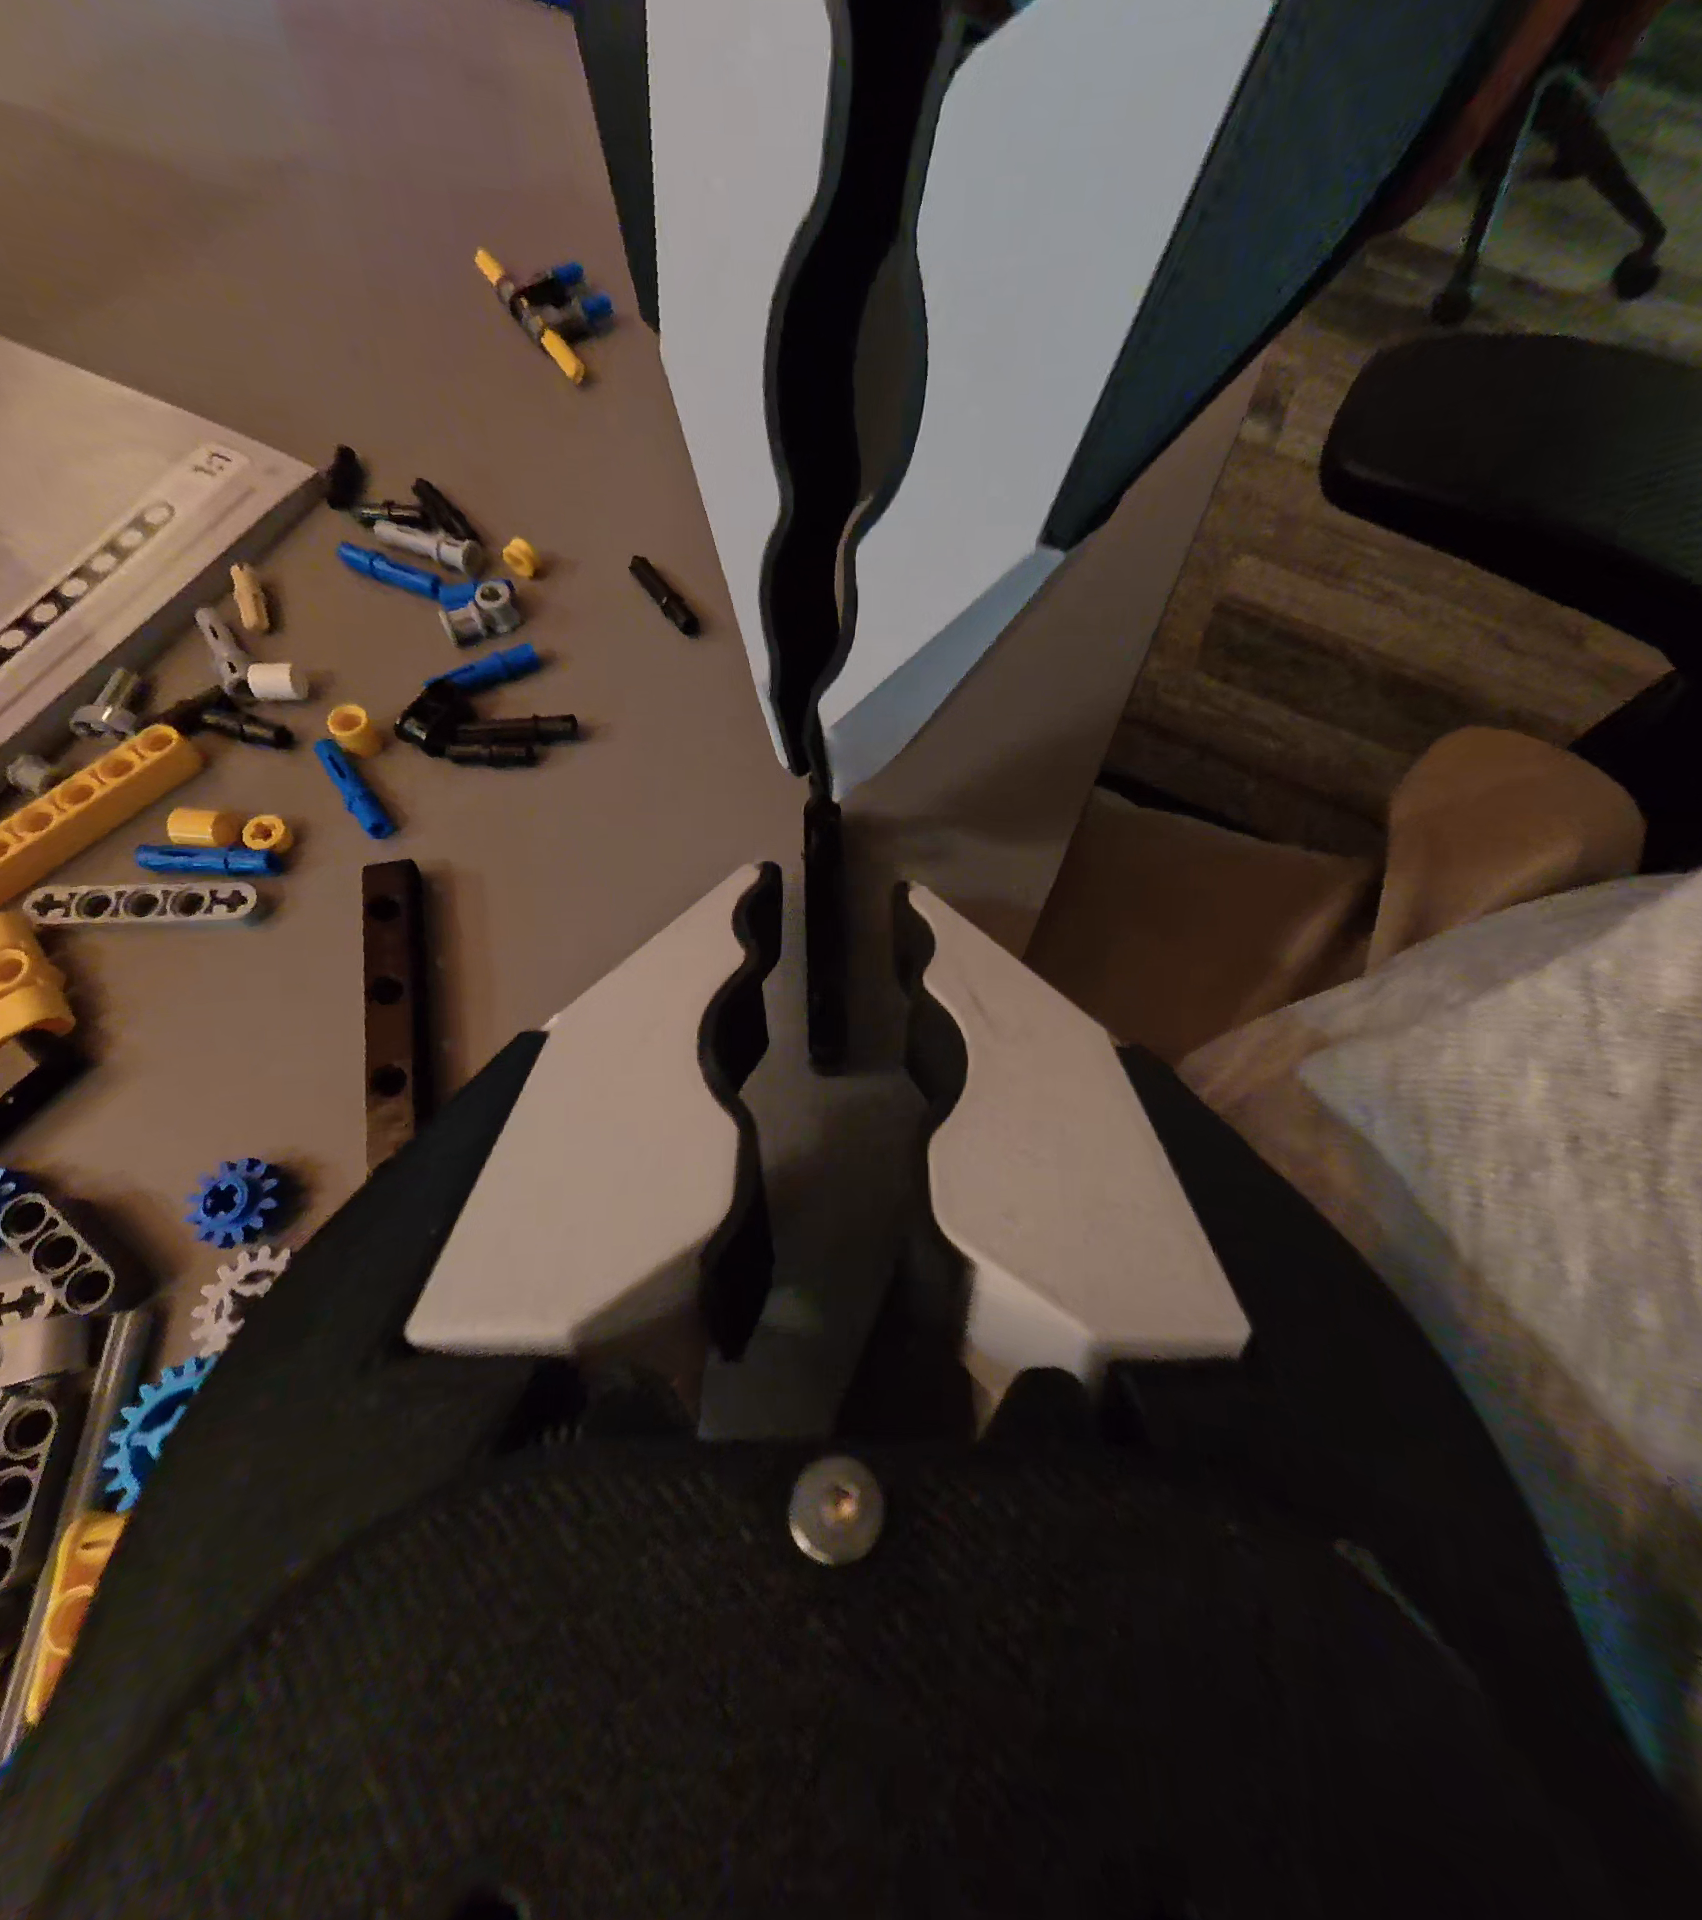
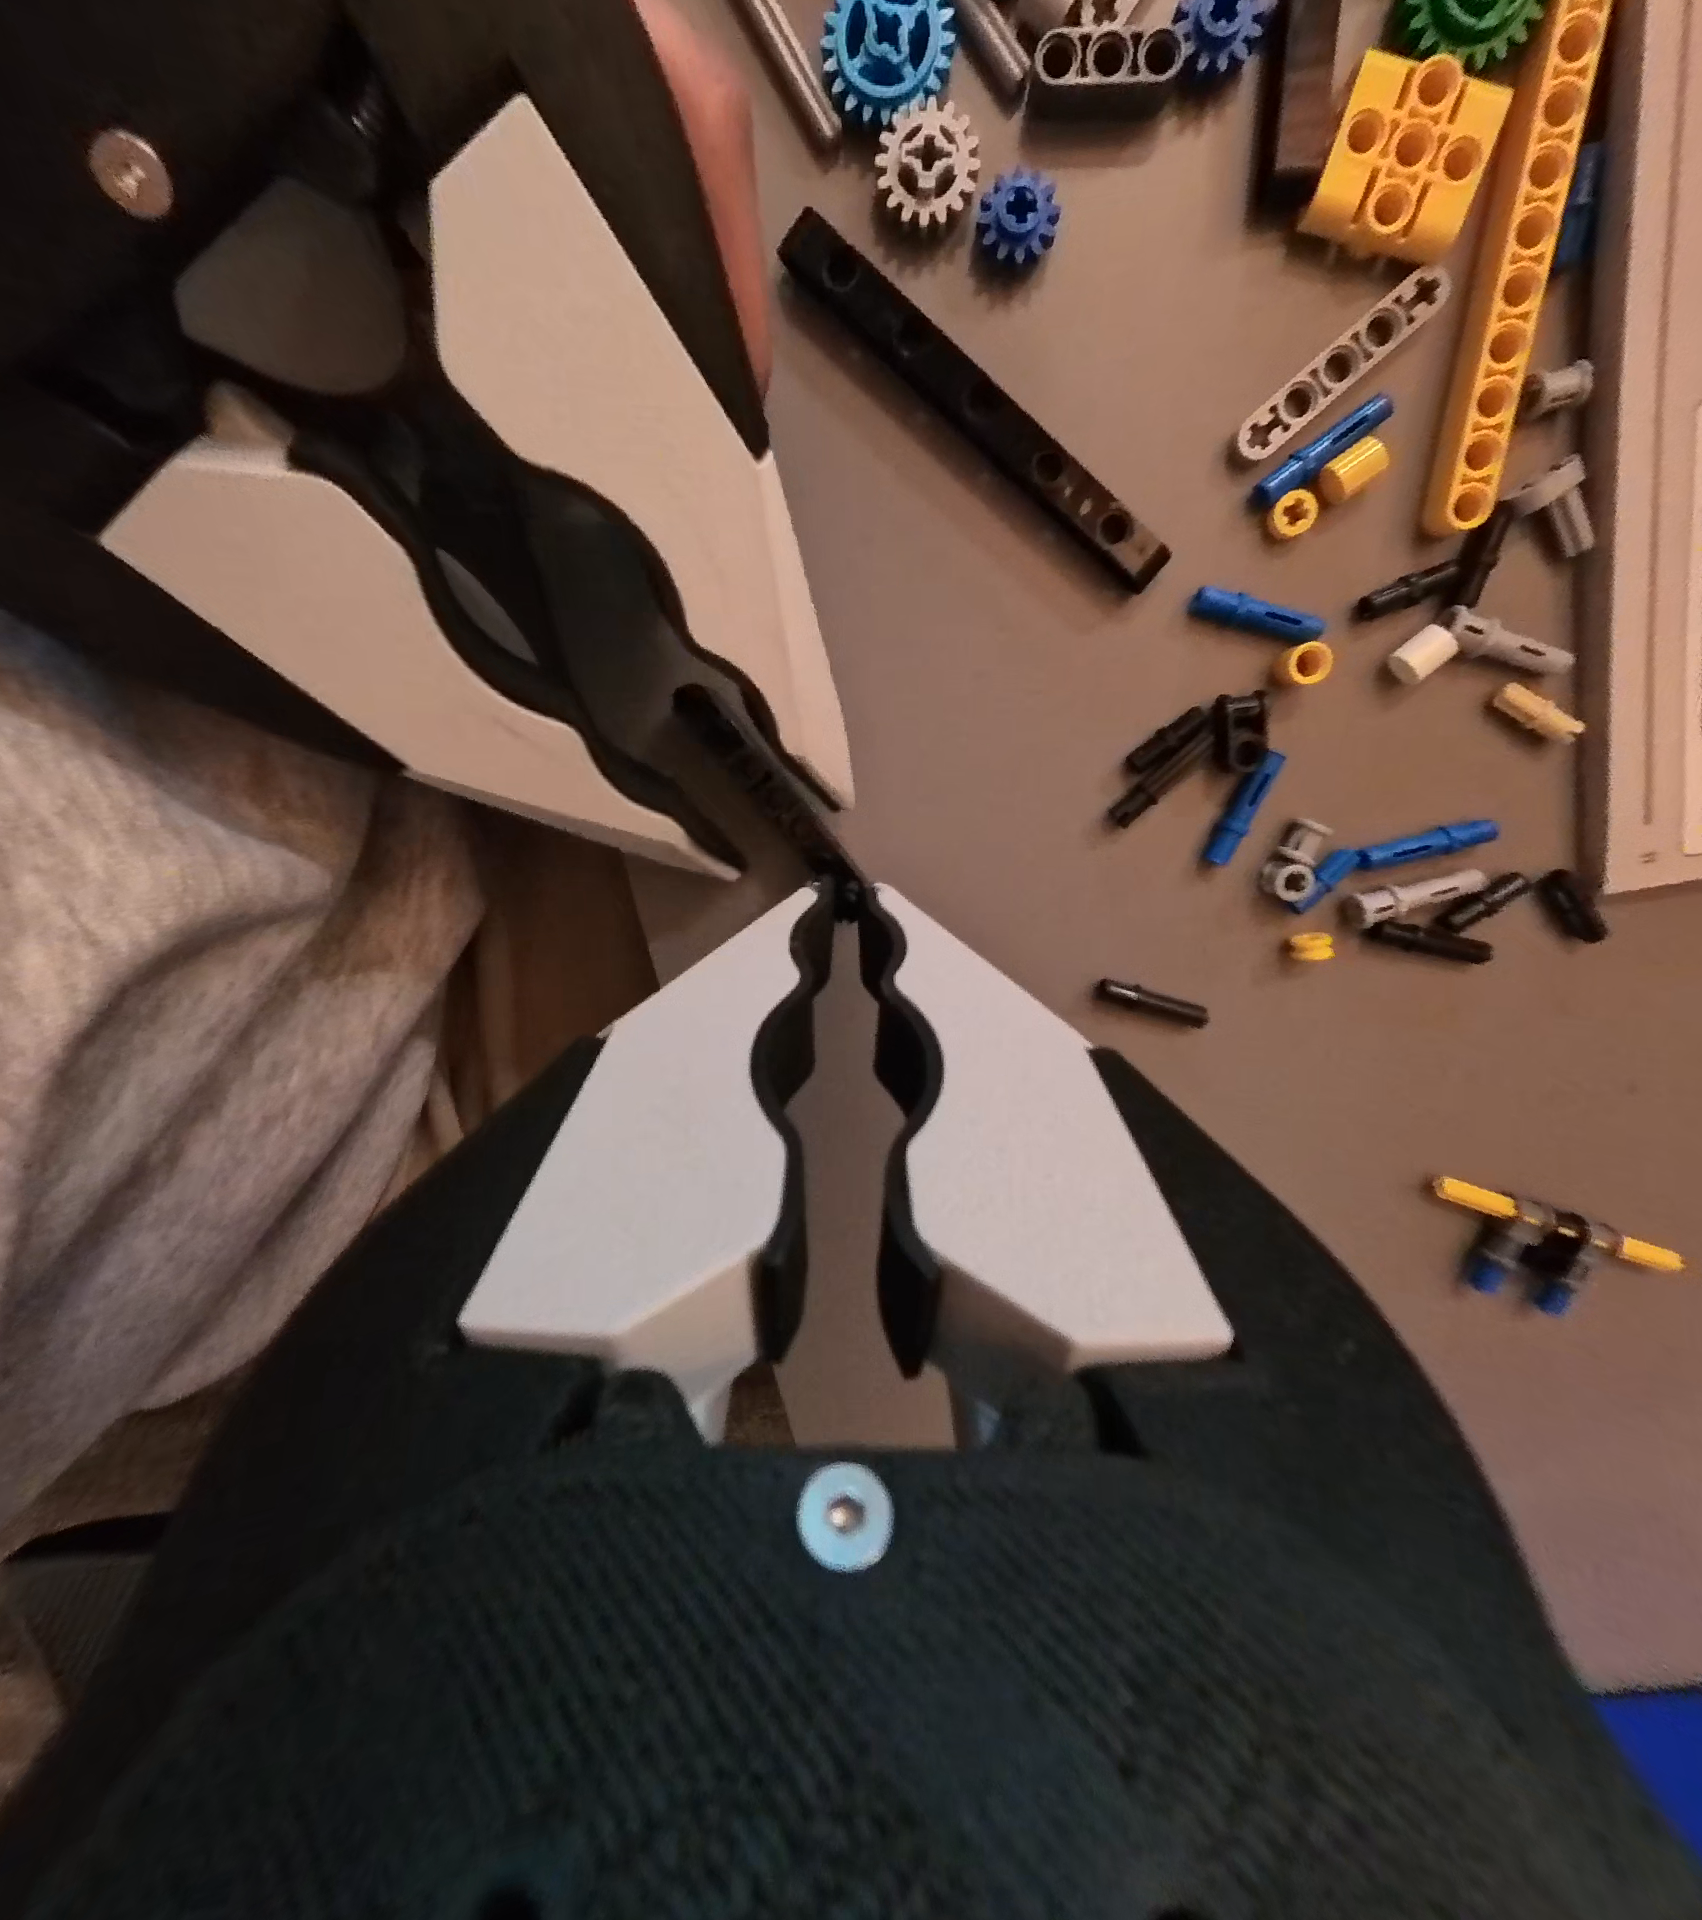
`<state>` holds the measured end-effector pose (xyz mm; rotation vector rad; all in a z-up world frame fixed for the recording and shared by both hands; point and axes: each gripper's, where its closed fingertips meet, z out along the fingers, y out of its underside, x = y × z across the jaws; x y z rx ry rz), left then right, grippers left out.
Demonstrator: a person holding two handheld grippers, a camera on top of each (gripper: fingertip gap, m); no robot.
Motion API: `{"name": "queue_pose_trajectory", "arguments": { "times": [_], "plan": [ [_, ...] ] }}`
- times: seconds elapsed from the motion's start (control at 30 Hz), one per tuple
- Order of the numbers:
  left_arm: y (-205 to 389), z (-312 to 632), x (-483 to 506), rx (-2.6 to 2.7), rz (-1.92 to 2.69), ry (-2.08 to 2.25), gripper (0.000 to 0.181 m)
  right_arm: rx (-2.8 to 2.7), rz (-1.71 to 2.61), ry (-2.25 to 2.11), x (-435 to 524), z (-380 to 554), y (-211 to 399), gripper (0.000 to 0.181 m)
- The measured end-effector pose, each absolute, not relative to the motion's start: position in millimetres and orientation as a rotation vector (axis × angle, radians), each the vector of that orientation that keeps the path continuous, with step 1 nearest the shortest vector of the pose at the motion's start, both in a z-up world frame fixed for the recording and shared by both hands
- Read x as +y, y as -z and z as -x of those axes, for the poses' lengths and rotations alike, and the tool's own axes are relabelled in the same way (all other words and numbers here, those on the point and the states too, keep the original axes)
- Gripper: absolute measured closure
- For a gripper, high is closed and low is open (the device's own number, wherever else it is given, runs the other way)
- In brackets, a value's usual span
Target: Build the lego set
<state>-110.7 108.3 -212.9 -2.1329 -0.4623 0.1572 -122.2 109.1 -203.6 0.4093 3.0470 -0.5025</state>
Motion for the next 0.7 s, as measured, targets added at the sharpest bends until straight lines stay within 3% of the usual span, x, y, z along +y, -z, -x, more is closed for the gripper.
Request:
{"name": "queue_pose_trajectory", "arguments": {
  "times": [0.27, 0.7],
  "plan": [
    [213.3, 112.2, 107.7, -0.476, 2.134, -0.162, 0.174, 3.046, -0.406, 0.493, 108.1, 122.1, 205.6, 0.179],
    [213.1, 112.4, 107.1, -0.491, 2.127, -0.138, 0.176, 3.027, -0.425, 0.494, 108.3, 121.6, 205.9, 0.179]
  ]
}}
